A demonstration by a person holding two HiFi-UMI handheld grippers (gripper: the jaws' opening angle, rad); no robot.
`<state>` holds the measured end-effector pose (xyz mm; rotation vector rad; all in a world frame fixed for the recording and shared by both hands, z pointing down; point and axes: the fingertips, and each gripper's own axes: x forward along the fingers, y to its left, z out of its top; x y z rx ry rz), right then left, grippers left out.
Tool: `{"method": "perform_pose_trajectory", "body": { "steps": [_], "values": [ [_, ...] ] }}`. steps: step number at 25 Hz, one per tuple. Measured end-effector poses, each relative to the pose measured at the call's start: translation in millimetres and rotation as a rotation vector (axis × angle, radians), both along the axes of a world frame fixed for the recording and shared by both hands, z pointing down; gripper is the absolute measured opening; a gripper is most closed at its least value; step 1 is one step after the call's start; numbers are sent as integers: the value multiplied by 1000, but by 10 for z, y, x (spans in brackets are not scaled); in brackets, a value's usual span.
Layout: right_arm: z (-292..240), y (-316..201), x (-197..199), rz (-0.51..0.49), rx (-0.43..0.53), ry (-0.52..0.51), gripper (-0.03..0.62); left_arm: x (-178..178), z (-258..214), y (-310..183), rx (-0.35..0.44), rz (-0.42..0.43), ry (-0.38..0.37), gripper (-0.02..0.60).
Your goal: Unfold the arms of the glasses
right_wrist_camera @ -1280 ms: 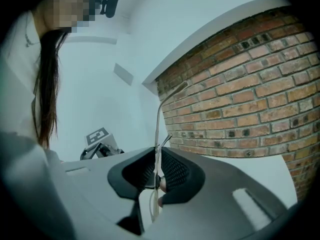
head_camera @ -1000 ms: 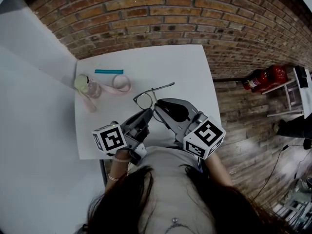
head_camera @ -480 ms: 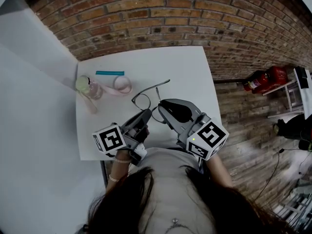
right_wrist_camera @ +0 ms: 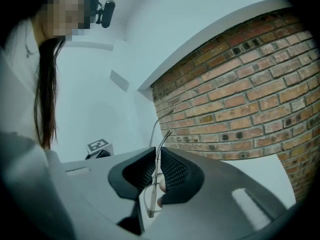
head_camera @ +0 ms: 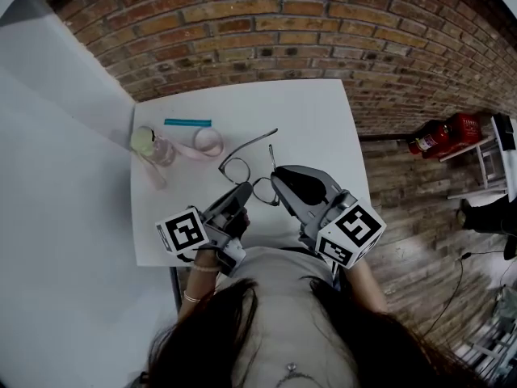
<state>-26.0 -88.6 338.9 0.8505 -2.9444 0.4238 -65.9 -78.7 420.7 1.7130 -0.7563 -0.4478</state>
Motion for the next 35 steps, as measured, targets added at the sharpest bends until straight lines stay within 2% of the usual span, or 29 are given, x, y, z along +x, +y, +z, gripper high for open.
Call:
{"method": "perform_pose_trajectory", "body": {
  "steps": [2, 4, 8, 14, 35],
  "values": [
    [-6, 5, 11, 2, 0, -3, 37, -8, -5, 0, 8, 0, -7, 23],
    [-11, 0, 18, 3, 0, -5, 37, 11, -33, 1, -11, -13, 35, 23],
    [-1, -23, 33, 6, 0, -8, 36, -32, 8, -38, 15, -7, 0, 23],
    [-30, -30, 74, 12, -2, -20, 37, -15, -55, -30, -20, -35, 85, 25],
    [-55, -47, 127, 41, 4, -36, 37, -142, -98, -67, -10, -66, 138, 28]
  ]
}}
